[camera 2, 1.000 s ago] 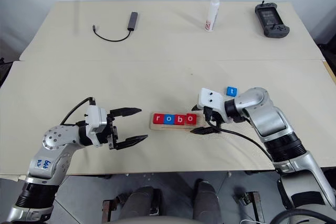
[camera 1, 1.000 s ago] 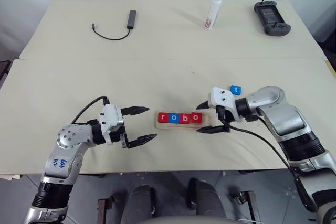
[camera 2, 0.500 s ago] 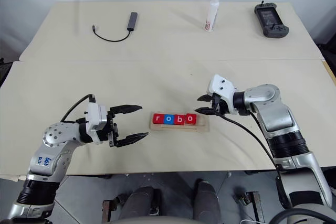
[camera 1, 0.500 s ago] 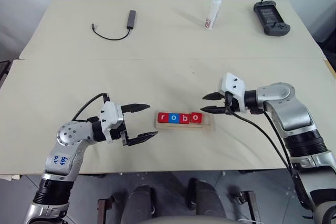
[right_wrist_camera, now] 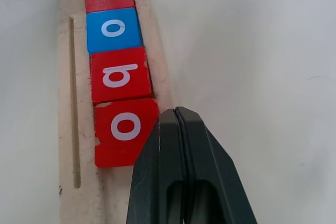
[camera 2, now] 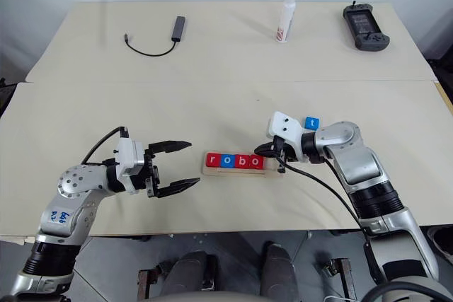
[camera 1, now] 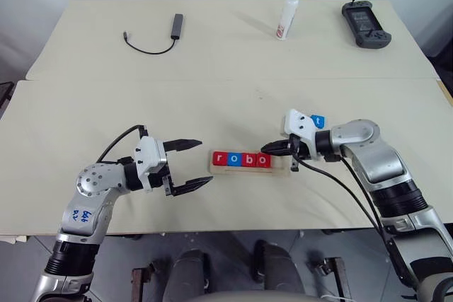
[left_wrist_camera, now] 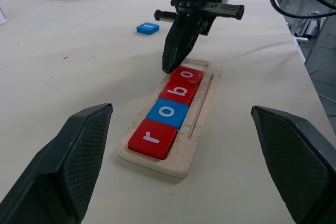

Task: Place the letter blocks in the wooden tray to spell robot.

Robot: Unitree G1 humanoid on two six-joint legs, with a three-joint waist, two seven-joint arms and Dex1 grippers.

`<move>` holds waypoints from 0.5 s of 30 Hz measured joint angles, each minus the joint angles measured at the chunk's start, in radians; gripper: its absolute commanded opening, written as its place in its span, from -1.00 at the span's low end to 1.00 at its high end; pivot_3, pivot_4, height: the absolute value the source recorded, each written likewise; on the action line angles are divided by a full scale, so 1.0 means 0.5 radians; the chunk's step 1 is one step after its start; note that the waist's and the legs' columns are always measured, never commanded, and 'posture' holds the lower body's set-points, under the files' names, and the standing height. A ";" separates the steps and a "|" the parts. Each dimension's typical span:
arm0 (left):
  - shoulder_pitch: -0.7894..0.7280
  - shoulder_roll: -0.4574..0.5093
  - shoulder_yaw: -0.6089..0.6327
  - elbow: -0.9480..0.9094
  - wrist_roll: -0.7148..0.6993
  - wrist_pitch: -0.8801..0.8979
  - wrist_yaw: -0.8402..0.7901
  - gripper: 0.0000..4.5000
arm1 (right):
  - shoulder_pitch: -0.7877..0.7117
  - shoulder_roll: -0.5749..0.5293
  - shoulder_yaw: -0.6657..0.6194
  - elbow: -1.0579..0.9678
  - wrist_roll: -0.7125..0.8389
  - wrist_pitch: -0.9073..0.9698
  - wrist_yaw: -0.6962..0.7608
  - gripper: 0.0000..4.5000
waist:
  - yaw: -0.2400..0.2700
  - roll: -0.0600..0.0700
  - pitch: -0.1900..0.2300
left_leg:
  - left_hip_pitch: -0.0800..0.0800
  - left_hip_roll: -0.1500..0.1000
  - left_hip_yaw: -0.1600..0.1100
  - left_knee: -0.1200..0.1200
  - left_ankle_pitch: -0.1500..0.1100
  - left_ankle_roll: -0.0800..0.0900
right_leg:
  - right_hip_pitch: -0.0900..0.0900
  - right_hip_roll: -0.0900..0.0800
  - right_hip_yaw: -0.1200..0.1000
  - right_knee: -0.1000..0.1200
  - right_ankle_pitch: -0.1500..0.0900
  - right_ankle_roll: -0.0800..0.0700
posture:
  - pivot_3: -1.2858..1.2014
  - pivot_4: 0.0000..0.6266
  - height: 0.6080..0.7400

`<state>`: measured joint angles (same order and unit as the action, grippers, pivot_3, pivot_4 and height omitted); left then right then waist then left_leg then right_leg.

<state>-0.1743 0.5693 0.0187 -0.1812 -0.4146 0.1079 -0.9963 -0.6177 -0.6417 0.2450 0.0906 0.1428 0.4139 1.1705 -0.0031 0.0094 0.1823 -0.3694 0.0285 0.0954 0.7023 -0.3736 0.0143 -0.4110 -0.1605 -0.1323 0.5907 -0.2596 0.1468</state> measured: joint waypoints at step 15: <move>-0.028 -0.012 -0.004 0.029 0.005 -0.019 -0.005 1.00 | 0.220 -0.057 -0.486 -0.179 0.207 -0.080 -0.194 -0.59 | 0.020 0.000 0.000 | -0.001 0.000 -0.001 0.000 0.000 0.000 | 0.000 0.000 -0.001 -0.001 0.000 0.000 | 0.03 -0.52 1.00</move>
<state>-0.1882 0.5633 0.0165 -0.1667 -0.4123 0.0983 -0.9987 -0.5079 -0.6701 0.0019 0.0011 0.2464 0.3738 1.0735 0.0068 0.0094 0.1823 -0.3697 0.0283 0.0949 0.7022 -0.3737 0.0143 -0.4108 -0.1605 -0.1329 0.5904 -0.2596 0.1468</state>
